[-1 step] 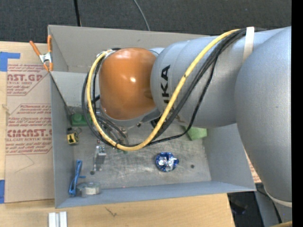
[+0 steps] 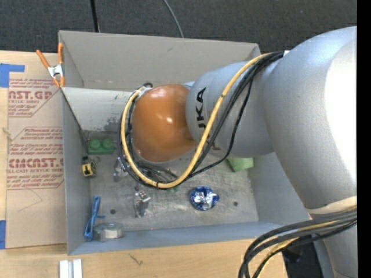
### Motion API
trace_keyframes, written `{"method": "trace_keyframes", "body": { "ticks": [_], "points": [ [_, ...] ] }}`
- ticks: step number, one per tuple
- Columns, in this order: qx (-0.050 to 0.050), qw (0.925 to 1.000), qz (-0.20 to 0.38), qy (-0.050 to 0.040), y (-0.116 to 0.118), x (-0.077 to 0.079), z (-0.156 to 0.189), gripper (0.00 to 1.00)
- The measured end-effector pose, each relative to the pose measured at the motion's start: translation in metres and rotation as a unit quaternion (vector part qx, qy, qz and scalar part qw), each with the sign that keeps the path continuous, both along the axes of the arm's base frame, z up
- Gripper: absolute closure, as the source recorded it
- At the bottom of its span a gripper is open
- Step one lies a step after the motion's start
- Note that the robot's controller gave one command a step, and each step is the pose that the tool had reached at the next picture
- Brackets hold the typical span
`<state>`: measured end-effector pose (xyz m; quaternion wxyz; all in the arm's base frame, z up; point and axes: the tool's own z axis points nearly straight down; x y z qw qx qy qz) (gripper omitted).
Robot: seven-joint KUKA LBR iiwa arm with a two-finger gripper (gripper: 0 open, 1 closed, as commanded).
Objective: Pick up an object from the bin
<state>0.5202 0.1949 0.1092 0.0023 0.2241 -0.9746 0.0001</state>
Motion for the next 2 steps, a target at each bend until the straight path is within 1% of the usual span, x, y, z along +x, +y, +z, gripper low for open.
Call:
{"method": "trace_keyframes", "body": {
  "ticks": [1,2],
  "points": [
    [0.005,0.9996,0.026,-0.0067,-0.099,0.014,-0.036,0.00],
    [-0.001,0.9997,0.023,-0.0061,-0.187,-0.004,0.058,0.00]
  ]
}}
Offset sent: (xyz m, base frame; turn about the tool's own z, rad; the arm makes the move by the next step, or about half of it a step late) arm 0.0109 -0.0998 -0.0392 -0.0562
